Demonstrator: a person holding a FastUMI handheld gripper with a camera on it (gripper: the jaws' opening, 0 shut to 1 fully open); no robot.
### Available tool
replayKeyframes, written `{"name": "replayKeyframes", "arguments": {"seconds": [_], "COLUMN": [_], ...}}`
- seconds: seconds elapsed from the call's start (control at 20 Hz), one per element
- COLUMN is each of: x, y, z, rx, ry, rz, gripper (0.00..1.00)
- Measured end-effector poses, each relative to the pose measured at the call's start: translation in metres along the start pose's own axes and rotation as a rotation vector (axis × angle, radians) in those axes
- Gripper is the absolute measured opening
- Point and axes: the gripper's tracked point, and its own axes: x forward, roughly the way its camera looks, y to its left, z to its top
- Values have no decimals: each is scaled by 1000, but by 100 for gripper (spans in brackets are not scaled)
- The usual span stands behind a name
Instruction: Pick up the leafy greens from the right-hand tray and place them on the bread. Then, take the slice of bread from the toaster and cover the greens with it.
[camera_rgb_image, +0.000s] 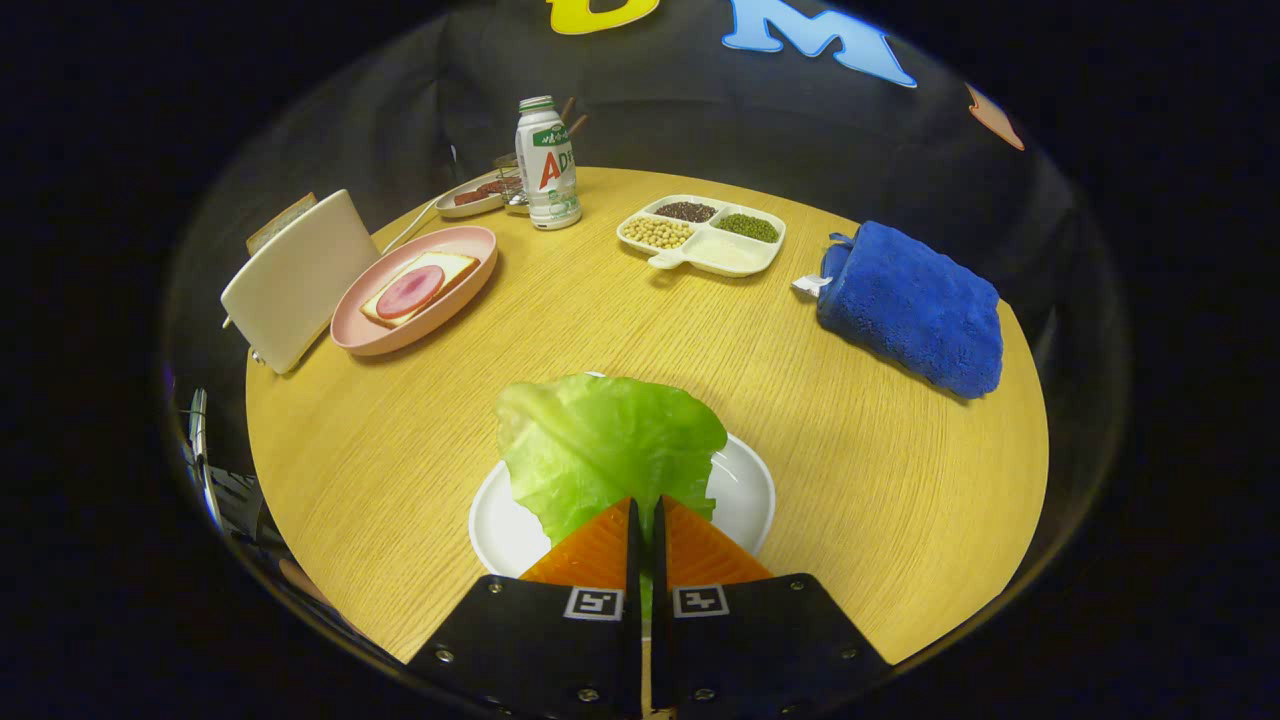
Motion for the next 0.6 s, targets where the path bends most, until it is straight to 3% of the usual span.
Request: {"name": "replayKeyframes", "arguments": {"seconds": [0.35, 0.6], "x": [-35, -51], "y": [10, 46], "z": [25, 51], "rx": [44, 16], "ry": [-100, -155], "rz": [21, 88], "gripper": [4, 4]}}
